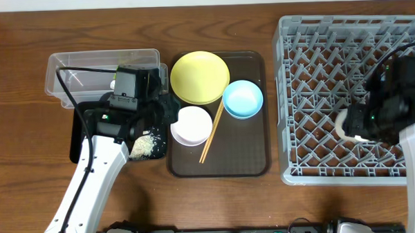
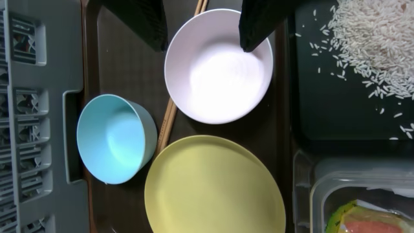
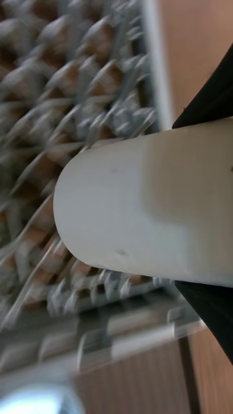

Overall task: Sort waste into correct bins and load items into the dishwasher rack
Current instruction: 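Lower cream cup upside down into dish rack with right gripper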

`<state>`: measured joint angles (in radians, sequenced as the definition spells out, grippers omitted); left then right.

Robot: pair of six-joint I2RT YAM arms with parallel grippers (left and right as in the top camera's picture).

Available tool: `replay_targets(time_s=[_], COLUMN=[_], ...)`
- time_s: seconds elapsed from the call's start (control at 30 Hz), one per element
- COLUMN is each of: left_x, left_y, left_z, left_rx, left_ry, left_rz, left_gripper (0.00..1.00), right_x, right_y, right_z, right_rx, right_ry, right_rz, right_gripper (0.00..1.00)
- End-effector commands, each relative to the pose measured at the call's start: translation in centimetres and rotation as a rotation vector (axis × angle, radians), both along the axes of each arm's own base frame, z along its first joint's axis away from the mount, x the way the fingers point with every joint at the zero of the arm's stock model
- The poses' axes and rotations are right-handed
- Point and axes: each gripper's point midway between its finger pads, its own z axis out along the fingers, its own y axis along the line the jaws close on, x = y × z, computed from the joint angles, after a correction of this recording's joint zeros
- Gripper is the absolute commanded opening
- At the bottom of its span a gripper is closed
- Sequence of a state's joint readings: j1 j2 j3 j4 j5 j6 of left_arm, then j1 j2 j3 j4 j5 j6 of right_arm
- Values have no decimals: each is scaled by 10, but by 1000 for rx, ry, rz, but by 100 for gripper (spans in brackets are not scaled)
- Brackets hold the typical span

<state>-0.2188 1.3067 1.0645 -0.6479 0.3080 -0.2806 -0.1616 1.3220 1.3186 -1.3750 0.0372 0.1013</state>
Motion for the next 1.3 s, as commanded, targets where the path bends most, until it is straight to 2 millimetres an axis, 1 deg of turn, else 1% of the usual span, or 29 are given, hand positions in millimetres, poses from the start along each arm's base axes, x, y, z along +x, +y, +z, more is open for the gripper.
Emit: replay_targets(time_s=[0.0,0.13,0.23,0.3,0.4,0.47,0.67,0.77,0.83,1.0,1.07,1.2,1.27], left_x=[-1,-1,-1,-1,-1,-1,-1,-1,-1,-1,-1,-1,-1], left_y=[3,3,3,3,3,3,3,3,3,3,3,3,3], left_z=[0,-1,-1,-1,-1,-1,-1,-1,-1,-1,-1,-1,-1], left_rx=[18,19,19,19,19,19,19,18,18,18,18,19,18], left_ry=[-7,-5,-4,-4,-4,-4,-4,-4,-3,-3,-3,-2,-3], left_rz=[-6,-6,-6,-6,-6,-6,-6,-6,-6,-6,-6,-6,-6], left_gripper=[39,40,40,40,41,43,44,44,44,44,44,44,44], right_x=[-3,12,18,16,7,0,-8,-7,-4,9,12,12,9], right_y=[-37,-46,-53,-54,-56,-56,-54,-54,-55,-59,-58,-54,-52], right_z=[0,-2,0,-2,-9,-15,-37,-49,-56,-61,-61,-63,-66], right_rx=[-160,-140,-131,-109,-99,-93,-83,-81,-81,-87,-79,-54,-50], right_ry=[41,-14,-48,-42,5,44,115,127,122,83,70,71,84], right_rz=[-177,-218,-246,-259,-264,-269,-255,-255,-255,-258,-256,-252,-251], right_gripper=[1,1,1,1,1,1,1,1,1,1,4,21,22])
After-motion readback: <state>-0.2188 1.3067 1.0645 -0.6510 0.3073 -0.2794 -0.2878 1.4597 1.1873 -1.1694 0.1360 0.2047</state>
